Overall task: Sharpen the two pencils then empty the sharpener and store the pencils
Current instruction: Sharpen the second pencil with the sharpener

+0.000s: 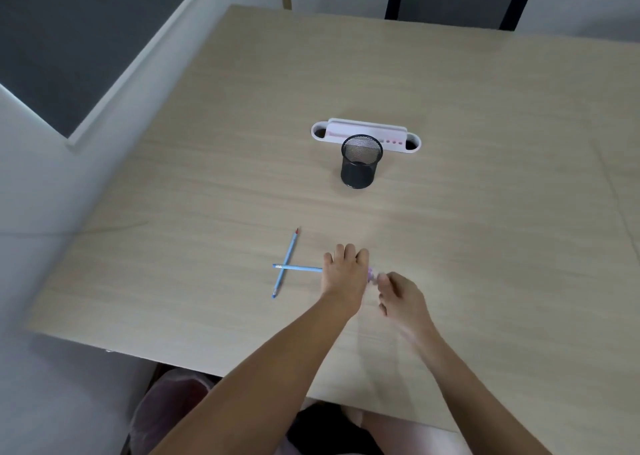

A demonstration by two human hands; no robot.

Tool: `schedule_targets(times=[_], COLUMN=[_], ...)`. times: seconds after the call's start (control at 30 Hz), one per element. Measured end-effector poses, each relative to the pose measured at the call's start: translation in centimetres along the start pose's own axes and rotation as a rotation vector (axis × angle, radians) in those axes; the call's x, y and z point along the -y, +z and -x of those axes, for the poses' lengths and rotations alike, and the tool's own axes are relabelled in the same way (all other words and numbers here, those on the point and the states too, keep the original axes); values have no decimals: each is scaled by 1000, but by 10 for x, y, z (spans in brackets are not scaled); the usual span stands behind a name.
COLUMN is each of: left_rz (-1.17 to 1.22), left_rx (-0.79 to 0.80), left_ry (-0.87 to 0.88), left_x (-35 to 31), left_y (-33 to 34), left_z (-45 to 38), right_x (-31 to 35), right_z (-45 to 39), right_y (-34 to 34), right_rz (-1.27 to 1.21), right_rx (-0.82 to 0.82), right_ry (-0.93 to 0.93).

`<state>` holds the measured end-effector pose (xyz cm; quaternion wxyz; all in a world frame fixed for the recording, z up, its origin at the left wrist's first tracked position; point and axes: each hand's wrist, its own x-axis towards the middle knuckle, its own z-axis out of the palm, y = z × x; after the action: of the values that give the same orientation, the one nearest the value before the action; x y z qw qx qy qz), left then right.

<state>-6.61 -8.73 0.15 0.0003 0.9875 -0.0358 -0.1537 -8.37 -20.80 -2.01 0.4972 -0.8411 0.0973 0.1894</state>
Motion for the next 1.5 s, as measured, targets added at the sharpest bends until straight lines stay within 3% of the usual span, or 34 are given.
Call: schedule_targets(times=[0.13, 0.23, 0.4, 0.53, 0.73, 0.87, 0.93, 1.13, 1.23, 1.37, 1.5], left_rz=[13, 36, -20, -2, 34, 13, 9, -39, -27, -18, 22], left_rx=[-19, 0, 9, -14, -30, -21, -9, 12, 4, -20, -25], left_ry=[-7, -9, 3, -6, -25, -25, -31, -33, -18, 15, 3], left_x=[0, 0, 0, -1, -4, -3, -4, -5, -4, -4, -4], left_y=[1, 2, 3, 4, 6, 5, 4, -1, 0, 1, 4], left_z=[-1, -1, -3, -4, -4, -3, -3, 1, 1, 0, -1], right_x=[22, 13, -14, -12, 14, 12, 2, -25, -2, 23, 23], right_z=[-47, -67, -17, 14, -47, -80, -69, 3, 3, -16, -59], right_y=[3, 16, 30, 17, -1, 7, 12, 17, -1, -13, -4], right_rz=[-4, 4, 170, 118, 31, 95, 161, 135, 127, -113, 71], right_rx=[-104, -130, -161, -115, -127, -94, -90, -153, -50, 39, -49], right_ry=[-17, 125, 88, -1, -44, 60, 108, 1, -1, 12, 44])
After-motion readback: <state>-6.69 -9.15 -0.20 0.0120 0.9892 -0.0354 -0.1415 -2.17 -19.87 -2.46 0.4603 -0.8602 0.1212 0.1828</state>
